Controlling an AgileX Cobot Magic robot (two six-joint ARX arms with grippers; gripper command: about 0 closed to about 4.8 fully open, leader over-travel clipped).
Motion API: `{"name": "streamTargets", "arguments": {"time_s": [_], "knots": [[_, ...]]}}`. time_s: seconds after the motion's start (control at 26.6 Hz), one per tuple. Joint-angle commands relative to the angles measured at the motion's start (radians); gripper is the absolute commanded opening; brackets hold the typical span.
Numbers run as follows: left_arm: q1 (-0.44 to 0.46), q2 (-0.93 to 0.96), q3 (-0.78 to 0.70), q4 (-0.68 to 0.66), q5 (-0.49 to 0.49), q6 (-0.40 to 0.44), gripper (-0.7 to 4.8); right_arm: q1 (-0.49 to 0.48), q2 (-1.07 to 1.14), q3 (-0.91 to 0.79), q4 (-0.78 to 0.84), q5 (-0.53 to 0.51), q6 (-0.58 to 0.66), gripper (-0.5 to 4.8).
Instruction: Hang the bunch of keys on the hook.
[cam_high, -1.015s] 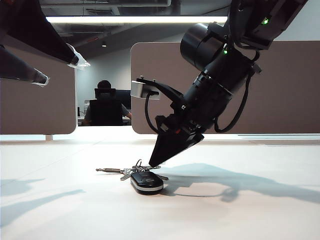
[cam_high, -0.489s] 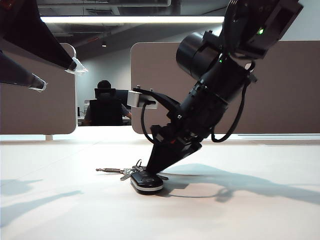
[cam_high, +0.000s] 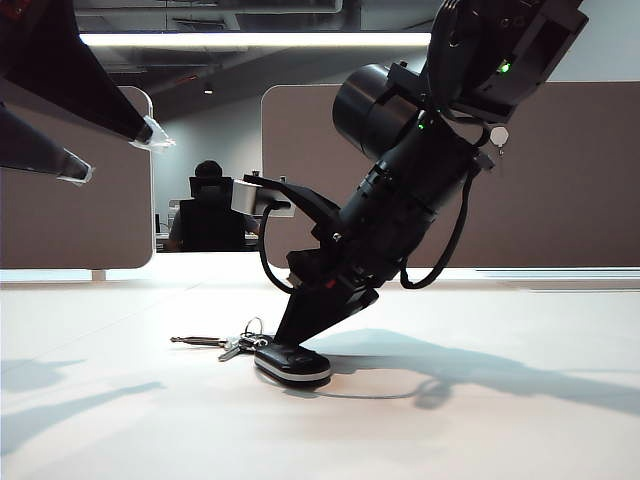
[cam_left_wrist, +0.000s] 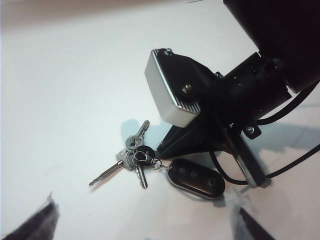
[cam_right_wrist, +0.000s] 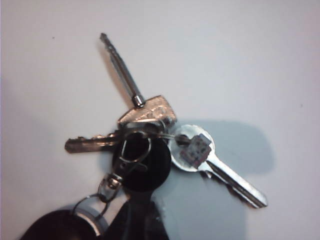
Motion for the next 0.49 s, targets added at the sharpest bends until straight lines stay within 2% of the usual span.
{"name": "streamTargets", "arguments": {"time_s": [0.04, 0.49], "knots": [[-0.001, -0.001, 0.007, -0.002, -0.002, 0.004, 4.79, -0.002, 0.015, -0.010, -0.059, 0.055, 0.000, -0.06], [-0.001, -0.002, 0.008, -0.021, -0.002, 0.000, 4.79, -0.002, -0.091, -0.010, 0.023, 0.112, 0.034, -0.06]]}}
